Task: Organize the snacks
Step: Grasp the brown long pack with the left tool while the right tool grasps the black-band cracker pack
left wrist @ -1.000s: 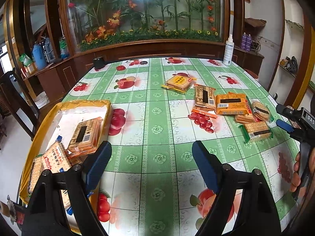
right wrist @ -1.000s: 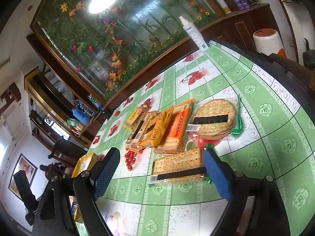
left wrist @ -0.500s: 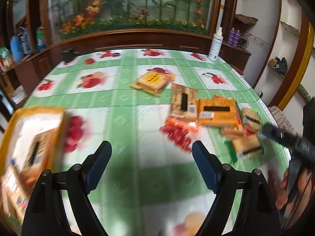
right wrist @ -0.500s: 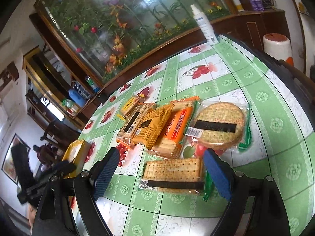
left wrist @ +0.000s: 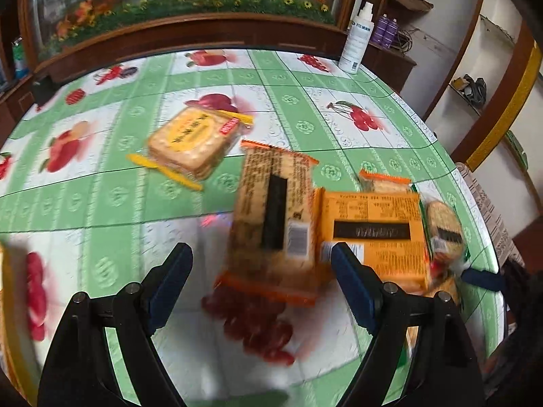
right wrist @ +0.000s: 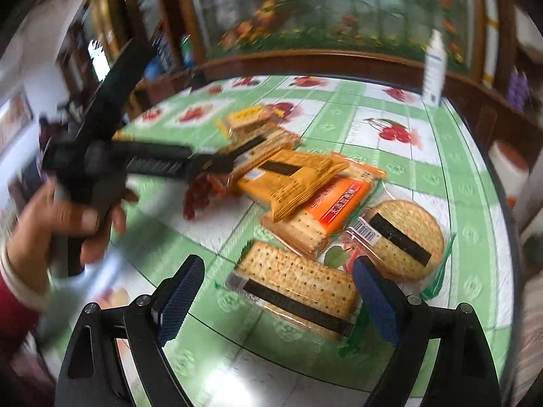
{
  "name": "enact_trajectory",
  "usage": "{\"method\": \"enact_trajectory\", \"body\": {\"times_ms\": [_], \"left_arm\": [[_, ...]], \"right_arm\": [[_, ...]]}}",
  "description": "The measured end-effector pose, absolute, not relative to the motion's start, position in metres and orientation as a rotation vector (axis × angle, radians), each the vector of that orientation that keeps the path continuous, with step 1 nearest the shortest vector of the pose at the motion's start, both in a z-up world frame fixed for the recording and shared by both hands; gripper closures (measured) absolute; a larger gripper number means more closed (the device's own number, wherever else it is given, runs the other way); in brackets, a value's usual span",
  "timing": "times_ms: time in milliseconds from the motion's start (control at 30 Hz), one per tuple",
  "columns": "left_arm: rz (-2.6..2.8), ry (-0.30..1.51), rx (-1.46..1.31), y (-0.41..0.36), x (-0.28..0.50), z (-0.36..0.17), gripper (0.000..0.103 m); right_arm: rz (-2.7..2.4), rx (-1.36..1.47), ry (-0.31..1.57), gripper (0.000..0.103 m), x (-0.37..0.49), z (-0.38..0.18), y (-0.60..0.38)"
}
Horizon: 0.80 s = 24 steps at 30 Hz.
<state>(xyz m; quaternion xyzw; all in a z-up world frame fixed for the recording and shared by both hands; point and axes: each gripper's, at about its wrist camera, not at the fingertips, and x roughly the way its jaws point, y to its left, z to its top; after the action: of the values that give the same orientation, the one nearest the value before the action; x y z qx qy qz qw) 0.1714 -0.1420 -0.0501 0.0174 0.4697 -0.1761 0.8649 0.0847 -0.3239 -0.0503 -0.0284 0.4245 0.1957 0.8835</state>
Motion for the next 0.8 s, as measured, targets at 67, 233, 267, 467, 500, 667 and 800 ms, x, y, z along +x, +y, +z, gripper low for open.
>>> {"method": "enact_trajectory", "body": {"times_ms": [67,233,267,467,500,667,800], "left_arm": [[-0.374,1.000,0.045,-0.148,0.180,-0.054,0.019],[-0.390,1.011,0.054,-0.158,0.196,-0.056,0.019],[-0.391,1.011,0.056,-0.159,0.199,-0.056,0.019],[-0.348,1.014,0.104,-0.155,0.208,-0.064,0.019],[-0.333,1.010,0.152,-0.157,0.207,-0.066,0.018],[-0.357,0.994,0.215,-0.157,0.197,-0.067,0.023],[-0.377,0.993,0.226,-0.146,0.182,-0.064,0.043]], "right_arm": [[0.408,-0.103,0.893,0.012,0.085,-0.054,-0.321],[0.395,-0.134,0.932,0.012,0.090,-0.064,-0.324],[0.399,-0.134,0.932,0.012,0.092,-0.065,-0.325],[0.444,-0.166,0.943,0.012,0.099,-0.065,-0.315],[0.447,-0.176,0.948,0.013,0.100,-0.066,-0.312],[0.447,-0.227,1.007,0.016,0.100,-0.081,-0.302],[0.468,-0.217,1.009,0.034,0.092,-0.080,-0.300]]}}
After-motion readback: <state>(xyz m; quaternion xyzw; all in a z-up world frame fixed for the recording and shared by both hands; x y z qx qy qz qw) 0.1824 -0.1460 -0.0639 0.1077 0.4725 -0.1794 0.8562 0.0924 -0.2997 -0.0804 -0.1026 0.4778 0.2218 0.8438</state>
